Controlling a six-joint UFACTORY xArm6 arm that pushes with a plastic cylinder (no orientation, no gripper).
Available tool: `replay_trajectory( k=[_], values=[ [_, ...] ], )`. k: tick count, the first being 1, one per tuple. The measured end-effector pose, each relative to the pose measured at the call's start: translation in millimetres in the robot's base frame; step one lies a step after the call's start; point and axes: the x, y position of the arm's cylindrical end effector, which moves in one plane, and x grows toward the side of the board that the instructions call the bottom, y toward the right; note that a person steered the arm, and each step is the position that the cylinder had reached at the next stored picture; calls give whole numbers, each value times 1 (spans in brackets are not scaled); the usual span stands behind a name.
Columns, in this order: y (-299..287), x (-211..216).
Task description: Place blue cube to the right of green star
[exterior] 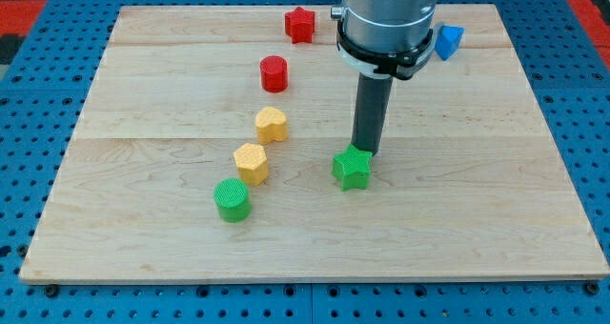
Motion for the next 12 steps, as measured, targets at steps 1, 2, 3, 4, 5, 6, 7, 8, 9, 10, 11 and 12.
replay_trajectory(
  k=[1, 2, 3, 4, 5, 6, 7, 8, 9, 10, 11, 12],
  values=[
    [-30, -51],
    [-18, 2],
    [0, 42],
    [1, 48],
    [-2, 20],
    [-13, -10],
    [-21, -58],
    [-25, -104],
    [-18, -167],
    [-13, -201],
    [64, -176],
    [129, -98]
  ],
)
